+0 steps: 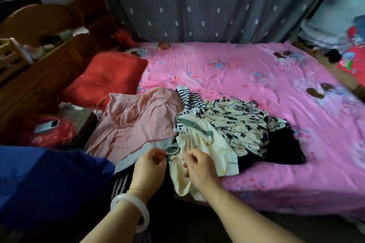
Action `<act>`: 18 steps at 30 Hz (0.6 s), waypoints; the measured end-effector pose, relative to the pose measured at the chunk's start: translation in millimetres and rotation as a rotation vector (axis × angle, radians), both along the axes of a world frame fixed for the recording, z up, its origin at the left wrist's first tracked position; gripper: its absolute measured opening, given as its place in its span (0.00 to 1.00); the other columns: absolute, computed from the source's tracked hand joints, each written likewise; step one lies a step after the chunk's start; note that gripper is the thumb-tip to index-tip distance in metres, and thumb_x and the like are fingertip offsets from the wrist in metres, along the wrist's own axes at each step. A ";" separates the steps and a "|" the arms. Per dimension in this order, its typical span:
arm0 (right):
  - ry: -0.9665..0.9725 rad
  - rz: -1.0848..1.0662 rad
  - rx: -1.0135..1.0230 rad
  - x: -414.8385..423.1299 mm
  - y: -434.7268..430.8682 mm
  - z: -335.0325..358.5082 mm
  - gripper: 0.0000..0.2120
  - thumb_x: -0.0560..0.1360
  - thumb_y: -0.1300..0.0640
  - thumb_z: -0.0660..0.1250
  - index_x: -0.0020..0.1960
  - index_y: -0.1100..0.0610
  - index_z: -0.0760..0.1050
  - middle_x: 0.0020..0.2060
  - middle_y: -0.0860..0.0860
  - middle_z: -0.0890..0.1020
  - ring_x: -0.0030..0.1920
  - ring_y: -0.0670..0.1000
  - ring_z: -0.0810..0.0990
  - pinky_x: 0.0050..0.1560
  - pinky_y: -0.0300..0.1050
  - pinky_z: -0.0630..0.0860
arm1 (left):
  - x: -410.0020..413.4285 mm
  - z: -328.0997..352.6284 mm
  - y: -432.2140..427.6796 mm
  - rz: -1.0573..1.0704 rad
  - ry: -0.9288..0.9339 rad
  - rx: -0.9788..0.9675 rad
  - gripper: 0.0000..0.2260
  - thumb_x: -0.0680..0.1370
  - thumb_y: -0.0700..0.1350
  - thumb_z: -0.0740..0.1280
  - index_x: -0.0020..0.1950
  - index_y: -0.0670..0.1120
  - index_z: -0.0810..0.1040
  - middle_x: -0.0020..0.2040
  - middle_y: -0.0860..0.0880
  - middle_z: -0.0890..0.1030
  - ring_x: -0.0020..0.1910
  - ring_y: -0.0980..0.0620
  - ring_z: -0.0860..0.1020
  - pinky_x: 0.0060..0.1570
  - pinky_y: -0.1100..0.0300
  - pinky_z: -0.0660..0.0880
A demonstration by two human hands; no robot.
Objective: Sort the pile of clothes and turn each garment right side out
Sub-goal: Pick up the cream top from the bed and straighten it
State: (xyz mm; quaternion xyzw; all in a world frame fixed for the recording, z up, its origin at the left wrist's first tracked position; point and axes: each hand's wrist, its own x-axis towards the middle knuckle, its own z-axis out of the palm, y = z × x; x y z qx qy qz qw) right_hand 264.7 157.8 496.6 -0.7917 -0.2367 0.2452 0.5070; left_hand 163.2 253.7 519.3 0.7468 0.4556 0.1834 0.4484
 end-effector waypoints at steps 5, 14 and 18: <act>0.034 0.012 -0.188 106.4 9.0 -34.7 0.11 0.76 0.56 0.62 0.35 0.55 0.75 0.30 0.49 0.78 0.34 0.51 0.78 0.35 0.43 0.73 | 90.5 -29.0 27.8 -0.098 0.208 0.032 0.13 0.72 0.36 0.66 0.54 0.46 0.80 0.50 0.49 0.81 0.51 0.48 0.80 0.53 0.62 0.74; -0.023 0.342 -0.412 234.5 106.4 -104.7 0.08 0.74 0.54 0.63 0.47 0.43 0.78 0.49 0.48 0.83 0.51 0.52 0.81 0.54 0.49 0.78 | 226.3 -128.1 92.7 -0.097 0.608 -0.045 0.24 0.73 0.38 0.59 0.69 0.49 0.69 0.68 0.45 0.70 0.66 0.45 0.72 0.65 0.54 0.69; -0.136 0.548 -0.553 266.4 145.6 -119.0 0.12 0.77 0.52 0.60 0.58 0.44 0.74 0.59 0.44 0.79 0.56 0.52 0.79 0.57 0.44 0.73 | 253.6 -170.4 114.0 -0.085 0.806 -0.101 0.24 0.74 0.42 0.57 0.70 0.53 0.65 0.68 0.46 0.69 0.66 0.44 0.70 0.63 0.52 0.69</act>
